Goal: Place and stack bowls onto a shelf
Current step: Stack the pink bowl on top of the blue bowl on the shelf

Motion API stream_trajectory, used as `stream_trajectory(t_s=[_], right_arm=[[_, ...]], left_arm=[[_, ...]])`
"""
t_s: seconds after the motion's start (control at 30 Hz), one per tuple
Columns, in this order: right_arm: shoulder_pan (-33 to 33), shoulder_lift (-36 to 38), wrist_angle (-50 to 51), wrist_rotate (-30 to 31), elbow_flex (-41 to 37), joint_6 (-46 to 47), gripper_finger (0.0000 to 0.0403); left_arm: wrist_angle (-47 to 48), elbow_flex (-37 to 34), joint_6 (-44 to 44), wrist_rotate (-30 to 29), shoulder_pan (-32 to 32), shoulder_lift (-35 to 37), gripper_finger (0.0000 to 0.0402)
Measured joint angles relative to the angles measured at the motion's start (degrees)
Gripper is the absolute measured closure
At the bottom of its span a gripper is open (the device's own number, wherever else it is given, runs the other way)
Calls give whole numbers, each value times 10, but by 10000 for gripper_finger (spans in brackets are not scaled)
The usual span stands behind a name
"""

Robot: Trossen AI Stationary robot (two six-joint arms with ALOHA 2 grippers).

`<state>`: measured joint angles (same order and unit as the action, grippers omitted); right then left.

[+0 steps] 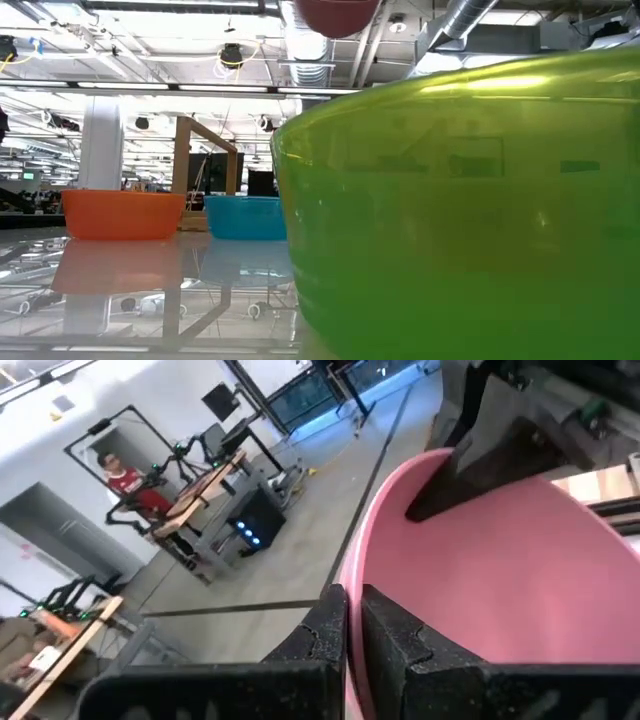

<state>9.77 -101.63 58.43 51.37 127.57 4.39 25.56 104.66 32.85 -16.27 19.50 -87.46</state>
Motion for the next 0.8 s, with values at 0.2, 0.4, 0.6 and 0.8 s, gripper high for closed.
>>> stream_trajectory(t_s=[0.2,0.4,0.6,0.8], right_arm=[[25,-3,-17,-50,-13,-25,378],[55,-26,-21,-108,-14,-54,378],[108,-27,2,-227,-14,-119,378],[196,-27,57,-429,-14,-286,378]], left_arm=[[8,0,20,30,7,0,358],[55,0,25,45,11,-6,269],[59,0,24,19,12,6,200],[78,1,-11,6,12,49,181]])
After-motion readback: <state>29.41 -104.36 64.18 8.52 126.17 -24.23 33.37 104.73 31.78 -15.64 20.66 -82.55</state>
